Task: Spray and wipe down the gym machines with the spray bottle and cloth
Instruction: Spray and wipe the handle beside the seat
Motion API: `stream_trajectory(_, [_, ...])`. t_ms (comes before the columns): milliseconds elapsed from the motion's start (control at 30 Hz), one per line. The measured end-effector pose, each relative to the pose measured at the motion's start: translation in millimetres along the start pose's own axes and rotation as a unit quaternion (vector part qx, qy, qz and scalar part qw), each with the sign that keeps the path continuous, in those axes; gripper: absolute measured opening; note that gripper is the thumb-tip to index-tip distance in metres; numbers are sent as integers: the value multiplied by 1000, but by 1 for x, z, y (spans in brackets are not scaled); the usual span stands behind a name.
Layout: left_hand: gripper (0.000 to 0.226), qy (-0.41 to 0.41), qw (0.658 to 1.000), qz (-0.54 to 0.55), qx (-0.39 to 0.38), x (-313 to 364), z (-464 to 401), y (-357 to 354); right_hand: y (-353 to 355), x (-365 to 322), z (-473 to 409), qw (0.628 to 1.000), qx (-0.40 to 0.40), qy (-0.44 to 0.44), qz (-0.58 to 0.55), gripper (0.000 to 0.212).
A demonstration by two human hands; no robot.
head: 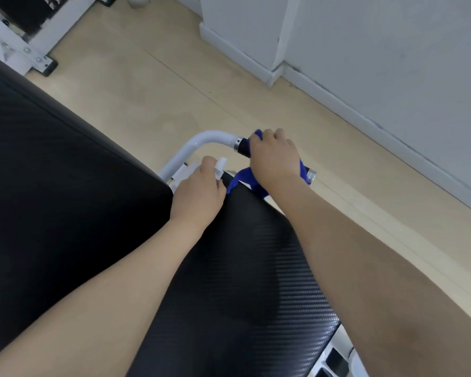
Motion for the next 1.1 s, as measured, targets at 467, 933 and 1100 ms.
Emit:
stream_trajectory(467, [26, -14, 1000, 20, -13, -1, -6, 0, 6, -33, -27, 999, -24, 34, -4, 29])
stream_trajectory(933, [30, -6, 999, 21, -33, -2, -6, 0, 7, -22, -37, 992, -81, -71, -59, 25])
stream_trajectory(1100, [28, -5, 1000, 16, -23, -2, -8, 1, -6, -18, 4, 1000, -15, 5, 8, 45])
Point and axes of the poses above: each hand's wrist, its own z-axis away from the middle knuckle, its own y-axis out of the back of the hand, x = y × z, the point moved 5 cm from there along -z, towards the middle knuckle, and after that the axes turned 3 degrees about z, right-handed, at the moved point
